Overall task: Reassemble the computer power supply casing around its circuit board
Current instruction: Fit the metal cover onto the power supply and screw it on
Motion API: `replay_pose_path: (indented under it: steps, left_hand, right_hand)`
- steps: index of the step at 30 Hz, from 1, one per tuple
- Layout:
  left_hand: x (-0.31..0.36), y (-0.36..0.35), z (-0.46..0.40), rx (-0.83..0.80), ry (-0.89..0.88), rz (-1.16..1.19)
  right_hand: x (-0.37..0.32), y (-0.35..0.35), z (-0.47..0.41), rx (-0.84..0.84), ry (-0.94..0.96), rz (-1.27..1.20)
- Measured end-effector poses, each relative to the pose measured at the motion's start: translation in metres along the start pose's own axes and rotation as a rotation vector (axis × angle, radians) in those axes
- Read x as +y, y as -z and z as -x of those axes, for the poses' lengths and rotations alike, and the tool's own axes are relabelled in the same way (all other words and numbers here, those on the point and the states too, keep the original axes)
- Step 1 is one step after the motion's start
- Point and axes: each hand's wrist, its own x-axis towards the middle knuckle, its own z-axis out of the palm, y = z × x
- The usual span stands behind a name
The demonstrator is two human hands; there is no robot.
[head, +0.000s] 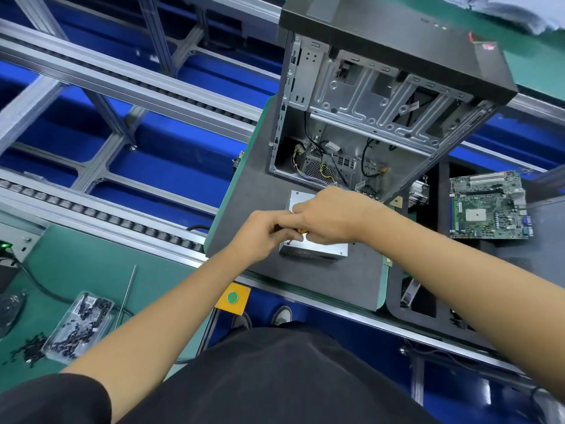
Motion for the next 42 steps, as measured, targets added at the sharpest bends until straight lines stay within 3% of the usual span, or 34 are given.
replay_pose_path:
  steps: [3, 6, 9, 12, 16, 20, 22, 25, 28, 30, 34, 37, 39, 42]
  left_hand:
    - [0.005, 0.008, -0.006, -0.058, 0.0, -0.042]
    - [0.01, 0.004, -0.007, 0.054, 0.03, -0.154]
    - [0.009, 0.002, -0.011, 0.053, 0.0, -0.089]
    - [0.009, 0.012, -0.016, -0.091, 0.014, -0.053]
    - [0.011, 0.025, -0.017, -0.228, 0.011, -0.061]
    - [0.006, 0.02, -0.019, 0.0, 0.017, -0.248]
    - [0.005, 0.011, -0.02, 0.038, -0.017, -0.24]
    - [0.006, 0.014, -0.026, -0.085, -0.012, -0.085]
    - [0.011, 0.022, -0.031, -0.28, -0.024, -0.139]
    - [0.014, 0.023, -0.034, -0.32, -0.05, -0.174]
    - [0.009, 0.013, -0.031, -0.091, 0.003, -0.371]
    - [0.001, 0.01, -0.03, -0.065, 0.006, -0.157]
    - [0.001, 0.019, -0.03, -0.188, 0.001, -0.07]
    - [0.008, 0.033, -0.033, -0.344, -0.02, -0.141]
  right_hand:
    - [0.003, 0.0, -0.001, 0.011, -0.012, 0.061]
    - [-0.001, -0.002, -0.01, 0.004, -0.121, 0.142]
    - [-0.001, 0.001, -0.013, -0.019, -0.161, 0.106]
    - [0.009, 0.006, -0.01, -0.017, -0.021, -0.001]
    - [0.013, 0.006, -0.012, -0.059, 0.151, 0.134]
    - [0.002, -0.001, -0.021, -0.032, -0.006, 0.157]
    - [-0.003, -0.003, -0.024, -0.051, -0.088, 0.169]
    - [0.005, -0.002, -0.018, -0.003, -0.063, 0.145]
    - [0.019, 0.002, -0.012, -0.054, 0.176, 0.165]
    - [0.02, 0.0, -0.012, -0.098, 0.211, 0.209]
    - [0.004, -0.009, -0.014, -0.049, -0.112, 0.024]
    - [0.001, -0.01, -0.017, -0.087, -0.281, -0.15]
    - [0.006, -0.005, -0.014, -0.057, -0.178, -0.149]
    - [0.015, 0.003, -0.016, -0.097, 0.122, 0.064]
